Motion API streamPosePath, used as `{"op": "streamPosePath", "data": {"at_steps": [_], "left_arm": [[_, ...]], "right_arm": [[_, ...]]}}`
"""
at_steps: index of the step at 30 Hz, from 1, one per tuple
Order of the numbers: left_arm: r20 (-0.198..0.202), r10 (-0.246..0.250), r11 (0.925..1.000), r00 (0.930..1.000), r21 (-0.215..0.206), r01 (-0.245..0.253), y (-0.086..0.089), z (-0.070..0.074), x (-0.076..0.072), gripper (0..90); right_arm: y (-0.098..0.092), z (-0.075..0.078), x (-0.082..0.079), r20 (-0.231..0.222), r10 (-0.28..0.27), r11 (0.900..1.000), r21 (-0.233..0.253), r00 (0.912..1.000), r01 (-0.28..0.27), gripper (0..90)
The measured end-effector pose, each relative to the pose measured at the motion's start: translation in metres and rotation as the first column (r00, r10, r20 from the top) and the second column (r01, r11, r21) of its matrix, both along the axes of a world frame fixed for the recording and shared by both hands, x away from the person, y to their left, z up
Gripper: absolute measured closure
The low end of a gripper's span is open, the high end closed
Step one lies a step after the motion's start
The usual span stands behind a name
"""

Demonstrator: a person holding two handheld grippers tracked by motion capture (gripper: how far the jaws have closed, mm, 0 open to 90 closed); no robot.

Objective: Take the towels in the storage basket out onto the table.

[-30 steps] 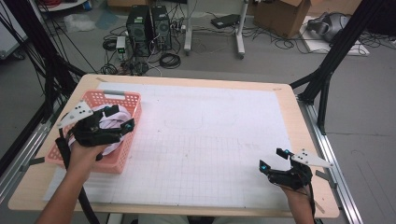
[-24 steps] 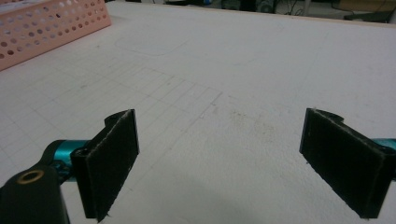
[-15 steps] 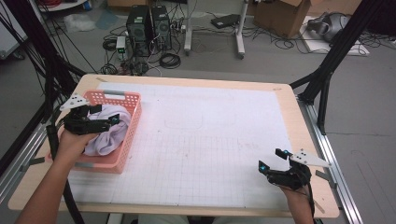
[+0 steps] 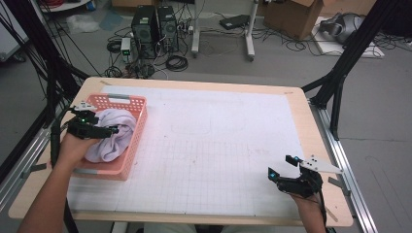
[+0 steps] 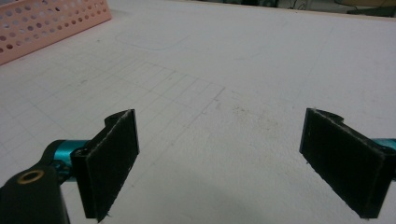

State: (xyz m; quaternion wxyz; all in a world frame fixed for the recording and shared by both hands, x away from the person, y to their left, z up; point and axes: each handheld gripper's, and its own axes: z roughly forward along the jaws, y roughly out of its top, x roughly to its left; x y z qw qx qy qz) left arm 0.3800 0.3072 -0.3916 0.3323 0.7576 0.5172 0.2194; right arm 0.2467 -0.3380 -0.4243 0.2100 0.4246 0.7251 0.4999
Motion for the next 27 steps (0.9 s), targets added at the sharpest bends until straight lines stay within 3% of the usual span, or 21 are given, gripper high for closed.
{"op": "streamPosePath", "data": {"at_steps": [8, 9, 11, 16, 18, 21, 27], "left_arm": [[-0.079, 0.007, 0.9983, 0.9969, 0.057, -0.002, 0.000, -0.016, 0.005, 14.4], [-0.109, 0.020, 0.9962, 0.9938, 0.086, -0.010, -0.004, -0.020, 0.007, 12.9], [-0.111, 0.012, 0.9932, 0.9938, 0.116, 0.001, -0.006, -0.023, 0.008, 11.8], [-0.116, 0.013, 0.9936, 0.9931, 0.113, 0.000, -0.005, -0.024, 0.008, 11.5], [-0.121, 0.013, 0.9903, 0.9925, 0.139, 0.004, -0.006, -0.026, 0.009, 12.2], [-0.126, 0.016, 0.9871, 0.9919, 0.160, 0.005, -0.006, -0.028, 0.009, 17.6], [-0.121, 0.003, 0.9846, 0.9926, 0.174, 0.018, -0.006, -0.027, 0.007, 36.8]], "right_arm": [[0.002, -0.001, 0.001, -0.005, 0.002, 1.000, -0.009, 1.0000, -0.002, 10.4], [0.002, -0.001, 0.000, -0.001, -0.001, 1.000, -0.006, 1.0000, 0.001, 10.4], [0.002, 0.000, 0.000, 0.006, -0.004, 1.000, -0.004, 1.0000, 0.004, 10.4], [0.002, -0.001, -0.001, 0.003, -0.004, 1.000, -0.010, 1.0000, 0.004, 10.3], [0.002, -0.001, 0.000, 0.003, -0.002, 1.000, -0.010, 1.0000, 0.002, 10.4], [0.003, -0.001, -0.001, 0.001, 0.000, 1.000, -0.011, 1.0000, 0.000, 10.4], [0.002, -0.001, 0.000, -0.001, 0.002, 1.000, -0.012, 1.0000, -0.002, 10.4]]}}
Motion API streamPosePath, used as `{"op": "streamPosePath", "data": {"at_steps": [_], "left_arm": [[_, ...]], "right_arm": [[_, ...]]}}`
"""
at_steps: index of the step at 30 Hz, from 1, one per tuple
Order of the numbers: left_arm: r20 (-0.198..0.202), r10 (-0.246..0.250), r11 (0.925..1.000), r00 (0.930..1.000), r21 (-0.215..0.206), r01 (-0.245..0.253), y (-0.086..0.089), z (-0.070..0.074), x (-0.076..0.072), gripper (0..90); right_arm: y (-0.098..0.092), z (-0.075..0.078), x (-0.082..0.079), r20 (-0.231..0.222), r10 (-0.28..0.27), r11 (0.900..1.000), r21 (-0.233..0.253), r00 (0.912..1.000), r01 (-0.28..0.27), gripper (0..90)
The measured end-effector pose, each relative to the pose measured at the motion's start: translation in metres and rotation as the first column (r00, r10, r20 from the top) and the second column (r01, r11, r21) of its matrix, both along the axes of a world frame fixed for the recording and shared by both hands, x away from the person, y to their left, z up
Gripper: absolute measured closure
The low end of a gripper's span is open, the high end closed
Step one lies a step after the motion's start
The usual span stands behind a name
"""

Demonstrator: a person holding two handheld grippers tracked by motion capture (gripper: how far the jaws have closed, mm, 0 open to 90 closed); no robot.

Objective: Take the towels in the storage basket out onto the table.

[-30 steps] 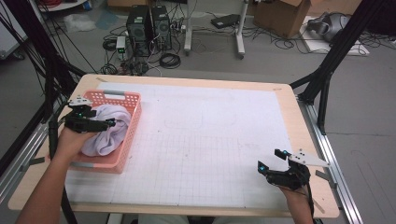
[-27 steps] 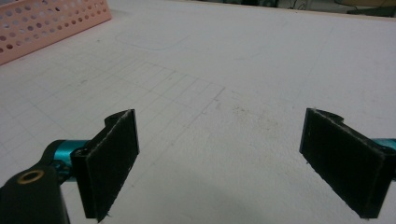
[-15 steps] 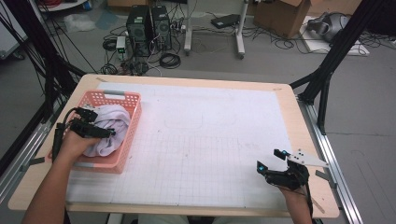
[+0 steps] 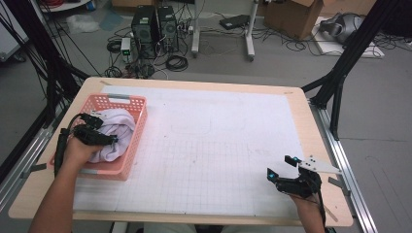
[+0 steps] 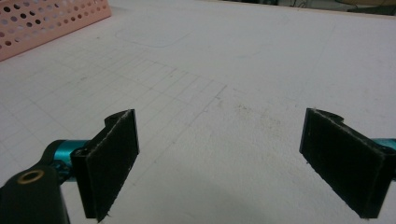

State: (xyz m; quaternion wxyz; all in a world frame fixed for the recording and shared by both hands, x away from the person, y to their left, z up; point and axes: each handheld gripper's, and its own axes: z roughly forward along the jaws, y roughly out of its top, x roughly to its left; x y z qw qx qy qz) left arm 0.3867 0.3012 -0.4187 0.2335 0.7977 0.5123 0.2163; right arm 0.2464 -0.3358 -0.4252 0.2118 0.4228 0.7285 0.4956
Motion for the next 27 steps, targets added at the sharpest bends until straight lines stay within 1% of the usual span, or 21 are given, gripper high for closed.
{"op": "streamPosePath", "data": {"at_steps": [1, 2, 4, 5, 7, 9, 11, 12, 13, 14, 15, 16, 18, 19, 20, 21, 23, 24, 25, 26, 27], "left_arm": [[0.004, 0.005, 1.0000, 1.0000, -0.003, -0.005, 0.001, 0.000, -0.001, 41.0], [0.015, 0.014, 0.9996, 0.9998, -0.025, -0.013, 0.002, 0.001, -0.002, 44.3], [0.028, 0.018, 0.9989, 0.9995, -0.045, -0.016, 0.005, 0.003, -0.004, 49.1], [0.028, 0.018, 0.9989, 0.9995, -0.045, -0.016, 0.005, 0.003, -0.004, 50.5], [0.045, 0.038, 0.9957, 0.9983, -0.086, -0.034, 0.008, 0.006, -0.006, 52.3], [0.055, 0.041, 0.9946, 0.9977, -0.098, -0.035, 0.010, 0.007, -0.007, 53.4], [0.058, 0.040, 0.9945, 0.9975, -0.099, -0.034, 0.010, 0.008, -0.007, 54.2], [0.073, 0.050, 0.9926, 0.9961, -0.114, -0.041, 0.011, 0.010, -0.008, 54.6], [0.073, 0.050, 0.9926, 0.9961, -0.114, -0.041, 0.011, 0.010, -0.008, 54.9], [0.090, 0.058, 0.9898, 0.9942, -0.135, -0.045, 0.013, 0.012, -0.010, 55.0], [0.090, 0.058, 0.9898, 0.9942, -0.135, -0.045, 0.013, 0.012, -0.010, 55.2], [0.114, 0.064, 0.9855, 0.9914, -0.163, -0.045, 0.014, 0.014, -0.011, 55.3], [0.148, 0.056, 0.9822, 0.9875, -0.186, -0.028, 0.015, 0.018, -0.014, 55.2], [0.171, 0.054, 0.9796, 0.9839, -0.200, -0.019, 0.016, 0.020, -0.016, 55.2], [0.171, 0.054, 0.9796, 0.9839, -0.200, -0.019, 0.016, 0.020, -0.016, 55.2], [0.212, 0.056, 0.9744, 0.9757, -0.225, -0.007, 0.017, 0.023, -0.019, 55.2], [0.248, 0.057, 0.9718, 0.9672, -0.236, 0.003, 0.018, 0.026, -0.022, 55.0], [0.267, 0.061, 0.9700, 0.9618, -0.243, 0.006, 0.018, 0.028, -0.024, 54.9], [0.267, 0.061, 0.9700, 0.9618, -0.243, 0.006, 0.018, 0.028, -0.024, 54.9], [0.285, 0.065, 0.9671, 0.9564, -0.254, 0.010, 0.019, 0.029, -0.026, 54.8], [0.322, 0.070, 0.9612, 0.9443, -0.275, 0.023, 0.022, 0.031, -0.029, 54.8]], "right_arm": [[0.000, 0.000, 0.000, -0.002, -0.001, 1.000, 0.001, 1.0000, 0.002, 10.4], [0.000, 0.000, 0.000, -0.003, -0.001, 1.000, 0.000, 1.0000, 0.001, 10.4], [0.000, 0.000, 0.000, -0.005, 0.000, 1.000, 0.000, 1.0000, 0.000, 10.4], [0.000, 0.000, 0.000, -0.005, 0.000, 1.000, 0.000, 1.0000, 0.000, 10.4], [0.000, 0.000, 0.000, -0.004, -0.004, 1.000, 0.005, 1.0000, 0.004, 10.4], [-0.001, 0.000, 0.000, -0.003, -0.006, 1.000, 0.007, 1.0000, 0.006, 10.4], [-0.001, 0.000, -0.001, -0.004, -0.009, 1.000, 0.009, 1.0000, 0.009, 10.4], [-0.002, 0.000, -0.001, -0.005, -0.008, 1.000, 0.009, 1.0000, 0.008, 10.4], [-0.002, 0.000, -0.001, -0.005, -0.012, 1.000, 0.010, 0.9999, 0.012, 10.4], [-0.001, 0.000, -0.001, -0.008, -0.014, 1.000, 0.012, 0.9999, 0.014, 10.4], [-0.001, 0.000, -0.001, -0.007, -0.014, 1.000, 0.015, 0.9999, 0.014, 10.4], [-0.002, 0.000, -0.001, -0.006, -0.012, 1.000, 0.013, 0.9999, 0.013, 10.4], [-0.002, 0.000, -0.001, -0.003, -0.013, 1.000, 0.011, 0.9999, 0.013, 10.4], [-0.001, 0.000, -0.001, -0.007, -0.014, 1.000, 0.014, 0.9999, 0.014, 10.4], [-0.001, 0.000, -0.001, -0.006, -0.013, 1.000, 0.013, 0.9999, 0.013, 10.4], [-0.001, 0.000, -0.001, -0.005, -0.012, 1.000, 0.012, 0.9999, 0.012, 10.4], [-0.001, 0.000, -0.001, -0.007, -0.013, 1.000, 0.014, 0.9999, 0.013, 10.4], [-0.001, 0.000, -0.001, -0.004, -0.011, 1.000, 0.014, 0.9999, 0.011, 10.4], [-0.001, 0.000, -0.001, -0.004, -0.011, 1.000, 0.014, 0.9999, 0.011, 10.4], [0.000, 0.001, -0.001, -0.003, -0.009, 1.000, 0.013, 1.0000, 0.009, 10.4], [0.000, 0.001, -0.001, -0.006, -0.009, 1.000, 0.012, 0.9999, 0.009, 10.4]]}}
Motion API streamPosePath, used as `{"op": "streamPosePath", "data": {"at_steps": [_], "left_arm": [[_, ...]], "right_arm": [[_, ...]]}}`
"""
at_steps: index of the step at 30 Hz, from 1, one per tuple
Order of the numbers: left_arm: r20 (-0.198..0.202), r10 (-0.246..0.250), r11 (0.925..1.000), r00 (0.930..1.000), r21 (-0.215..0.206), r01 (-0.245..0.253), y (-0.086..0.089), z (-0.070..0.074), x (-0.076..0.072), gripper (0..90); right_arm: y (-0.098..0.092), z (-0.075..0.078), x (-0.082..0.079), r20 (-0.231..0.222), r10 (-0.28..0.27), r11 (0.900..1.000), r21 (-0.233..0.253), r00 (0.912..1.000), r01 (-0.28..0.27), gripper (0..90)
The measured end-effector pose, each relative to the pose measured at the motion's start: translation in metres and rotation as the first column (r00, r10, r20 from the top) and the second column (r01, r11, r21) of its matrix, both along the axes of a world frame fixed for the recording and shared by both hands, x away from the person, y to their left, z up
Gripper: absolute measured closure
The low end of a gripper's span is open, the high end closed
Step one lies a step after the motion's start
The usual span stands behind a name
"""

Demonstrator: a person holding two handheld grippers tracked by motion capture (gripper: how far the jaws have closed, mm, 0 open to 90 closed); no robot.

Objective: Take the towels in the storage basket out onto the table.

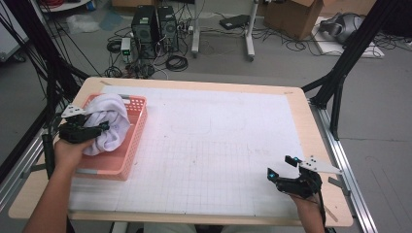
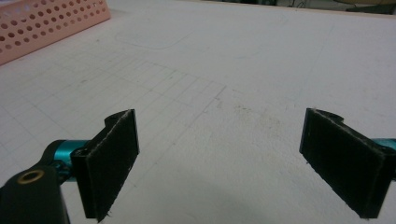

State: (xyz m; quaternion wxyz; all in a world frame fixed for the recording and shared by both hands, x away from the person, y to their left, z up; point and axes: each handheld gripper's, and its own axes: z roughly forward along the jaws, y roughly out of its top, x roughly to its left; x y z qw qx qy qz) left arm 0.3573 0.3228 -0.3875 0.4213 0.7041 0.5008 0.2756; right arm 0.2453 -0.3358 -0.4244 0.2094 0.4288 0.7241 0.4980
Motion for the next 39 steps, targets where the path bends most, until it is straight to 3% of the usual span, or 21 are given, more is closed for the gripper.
{"op": "streamPosePath", "data": {"at_steps": [3, 4, 5, 7, 10, 16, 22, 23, 24, 25, 27, 28, 31, 32, 33, 34, 35, 36, 39], "left_arm": [[0.065, 0.006, 0.9988, 0.9979, -0.048, -0.003, 0.003, 0.004, -0.006, 54.8], [0.065, 0.006, 0.9988, 0.9979, -0.048, -0.003, 0.003, 0.004, -0.006, 54.8], [0.104, 0.007, 0.9968, 0.9946, -0.080, 0.001, 0.004, 0.008, -0.009, 54.8], [0.121, 0.007, 0.9957, 0.9926, -0.093, 0.004, 0.005, 0.010, -0.011, 54.7], [0.180, -0.007, 0.9910, 0.9836, -0.130, 0.031, 0.005, 0.016, -0.015, 54.8], [0.226, -0.027, 0.9826, 0.9737, -0.173, 0.067, 0.003, 0.019, -0.018, 54.6], [0.311, -0.055, 0.9675, 0.9489, -0.218, 0.128, -0.003, 0.028, -0.024, 54.7], [0.311, -0.055, 0.9675, 0.9489, -0.218, 0.128, -0.003, 0.028, -0.024, 54.6], [0.336, -0.068, 0.9597, 0.9394, -0.235, 0.153, -0.005, 0.032, -0.026, 54.6], [0.347, -0.076, 0.9550, 0.9348, -0.244, 0.168, -0.007, 0.033, -0.027, 54.7], [0.363, -0.102, 0.9455, 0.9262, -0.254, 0.204, -0.011, 0.037, -0.028, 54.6], [0.363, -0.102, 0.9455, 0.9262, -0.254, 0.204, -0.011, 0.037, -0.028, 54.7], [0.393, -0.146, 0.9235, 0.9077, -0.275, 0.268, -0.022, 0.041, -0.031, 54.6], [0.393, -0.146, 0.9235, 0.9077, -0.275, 0.268, -0.022, 0.041, -0.031, 54.6], [0.410, -0.167, 0.9102, 0.8969, -0.286, 0.300, -0.029, 0.043, -0.033, 54.6], [0.417, -0.176, 0.9057, 0.8917, -0.286, 0.313, -0.032, 0.044, -0.033, 54.6], [0.417, -0.176, 0.9057, 0.8917, -0.286, 0.313, -0.032, 0.044, -0.033, 54.6], [0.424, -0.197, 0.8988, 0.8840, -0.282, 0.336, -0.039, 0.046, -0.034, 54.6], [0.439, -0.231, 0.8894, 0.8685, -0.267, 0.371, -0.049, 0.051, -0.035, 54.6]], "right_arm": [[0.000, 0.000, 0.000, 0.004, 0.002, 1.000, 0.000, 1.0000, -0.002, 10.4], [0.000, 0.000, 0.000, 0.004, 0.002, 1.000, 0.000, 1.0000, -0.002, 10.4], [0.001, 0.000, 0.000, -0.001, 0.001, 1.000, 0.003, 1.0000, -0.001, 10.4], [0.001, 0.000, 0.000, 0.000, 0.001, 1.000, 0.003, 1.0000, -0.001, 10.4], [0.001, 0.000, 0.001, 0.006, 0.007, 1.000, -0.002, 1.0000, -0.007, 10.4], [0.001, 0.000, 0.000, 0.006, 0.006, 1.000, -0.001, 1.0000, -0.006, 10.4], [0.002, 0.000, 0.000, 0.005, 0.006, 1.000, 0.005, 1.0000, -0.006, 10.4], [0.002, 0.000, 0.000, 0.007, 0.008, 1.000, 0.002, 0.9999, -0.008, 10.4], [0.003, 0.000, 0.000, 0.006, 0.010, 1.000, 0.001, 0.9999, -0.010, 10.4], [0.003, 0.000, 0.000, 0.004, 0.010, 1.000, 0.000, 0.9999, -0.010, 10.4], [0.003, 0.000, 0.000, 0.008, 0.013, 1.000, -0.001, 0.9999, -0.013, 10.4], [0.003, 0.001, 0.000, 0.008, 0.013, 1.000, -0.001, 0.9999, -0.013, 10.4], [0.004, 0.001, 0.000, 0.008, 0.014, 1.000, -0.001, 0.9999, -0.014, 10.4], [0.004, 0.001, 0.000, 0.005, 0.015, 1.000, 0.001, 0.9999, -0.015, 10.4], [0.004, 0.001, 0.000, 0.004, 0.016, 1.000, 0.001, 0.9999, -0.016, 10.4], [0.004, 0.001, 0.000, 0.006, 0.015, 1.000, 0.000, 0.9999, -0.015, 10.4], [0.004, 0.001, 0.000, 0.006, 0.016, 1.000, 0.001, 0.9999, -0.016, 10.4], [0.004, 0.001, 0.000, 0.006, 0.015, 1.000, 0.001, 0.9999, -0.015, 10.4], [0.004, 0.000, 0.000, 0.005, 0.016, 1.000, -0.001, 0.9999, -0.016, 10.4]]}}
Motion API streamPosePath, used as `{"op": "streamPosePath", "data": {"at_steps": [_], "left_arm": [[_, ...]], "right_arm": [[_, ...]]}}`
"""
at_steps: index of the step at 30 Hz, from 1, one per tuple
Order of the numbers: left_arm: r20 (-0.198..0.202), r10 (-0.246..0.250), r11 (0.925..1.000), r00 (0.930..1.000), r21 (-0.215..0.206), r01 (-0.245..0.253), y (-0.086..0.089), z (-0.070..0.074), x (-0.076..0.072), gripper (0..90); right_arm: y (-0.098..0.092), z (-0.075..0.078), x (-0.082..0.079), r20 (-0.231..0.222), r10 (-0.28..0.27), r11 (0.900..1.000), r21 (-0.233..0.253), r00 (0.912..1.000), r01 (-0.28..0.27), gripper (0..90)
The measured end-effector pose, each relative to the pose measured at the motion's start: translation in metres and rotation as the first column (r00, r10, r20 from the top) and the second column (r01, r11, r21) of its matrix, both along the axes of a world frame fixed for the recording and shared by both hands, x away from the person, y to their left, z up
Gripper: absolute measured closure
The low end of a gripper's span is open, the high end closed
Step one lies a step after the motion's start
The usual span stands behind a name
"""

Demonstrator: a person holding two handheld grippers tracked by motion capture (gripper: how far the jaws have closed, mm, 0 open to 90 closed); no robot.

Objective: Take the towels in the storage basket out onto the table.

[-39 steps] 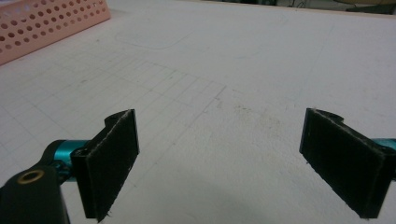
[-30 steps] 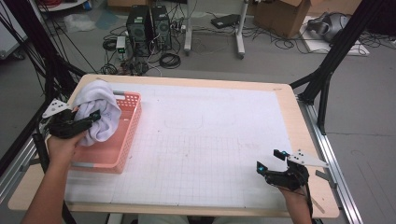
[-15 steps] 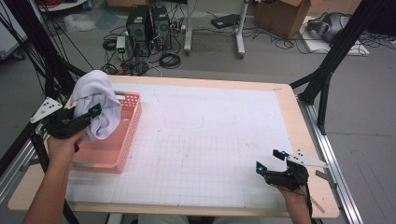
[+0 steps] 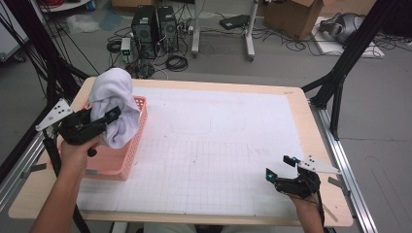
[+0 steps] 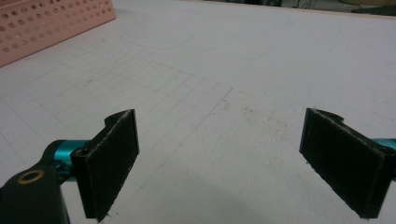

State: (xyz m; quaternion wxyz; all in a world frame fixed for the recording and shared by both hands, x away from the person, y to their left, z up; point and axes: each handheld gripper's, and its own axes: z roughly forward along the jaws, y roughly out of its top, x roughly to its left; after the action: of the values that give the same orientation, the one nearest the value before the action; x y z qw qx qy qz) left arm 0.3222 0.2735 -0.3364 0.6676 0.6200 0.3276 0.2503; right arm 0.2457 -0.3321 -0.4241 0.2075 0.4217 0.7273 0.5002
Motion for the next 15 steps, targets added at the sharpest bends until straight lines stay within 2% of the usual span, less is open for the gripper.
{"op": "streamPosePath", "data": {"at_steps": [4, 5, 7, 9, 10, 15], "left_arm": [[0.018, -0.029, 0.9996, 0.9994, -0.003, 0.029, -0.010, 0.005, -0.001, 54.3], [0.027, -0.046, 0.9989, 0.9986, 0.003, 0.046, -0.018, 0.006, -0.002, 54.3], [0.030, -0.057, 0.9984, 0.9979, 0.004, 0.057, -0.022, 0.007, -0.003, 54.1], [0.032, -0.086, 0.9962, 0.9958, 0.014, 0.086, -0.036, 0.006, -0.004, 53.9], [0.032, -0.086, 0.9962, 0.9958, 0.014, 0.086, -0.036, 0.006, -0.004, 53.9], [0.038, -0.154, 0.9873, 0.9873, 0.046, 0.152, -0.068, 0.002, -0.006, 53.8]], "right_arm": [[0.000, 0.000, 0.000, 0.000, 0.004, 1.000, 0.000, 1.0000, -0.004, 10.4], [0.000, 0.000, 0.000, -0.001, 0.003, 1.000, 0.001, 1.0000, -0.003, 10.4], [0.000, 0.000, 0.000, 0.000, 0.005, 1.000, 0.000, 1.0000, -0.005, 10.4], [0.000, 0.000, 0.000, -0.001, 0.004, 1.000, 0.001, 1.0000, -0.004, 10.4], [0.000, 0.000, 0.000, -0.001, 0.003, 1.000, 0.001, 1.0000, -0.003, 10.4], [0.000, 0.000, 0.000, -0.001, 0.006, 1.000, 0.000, 1.0000, -0.006, 10.4]]}}
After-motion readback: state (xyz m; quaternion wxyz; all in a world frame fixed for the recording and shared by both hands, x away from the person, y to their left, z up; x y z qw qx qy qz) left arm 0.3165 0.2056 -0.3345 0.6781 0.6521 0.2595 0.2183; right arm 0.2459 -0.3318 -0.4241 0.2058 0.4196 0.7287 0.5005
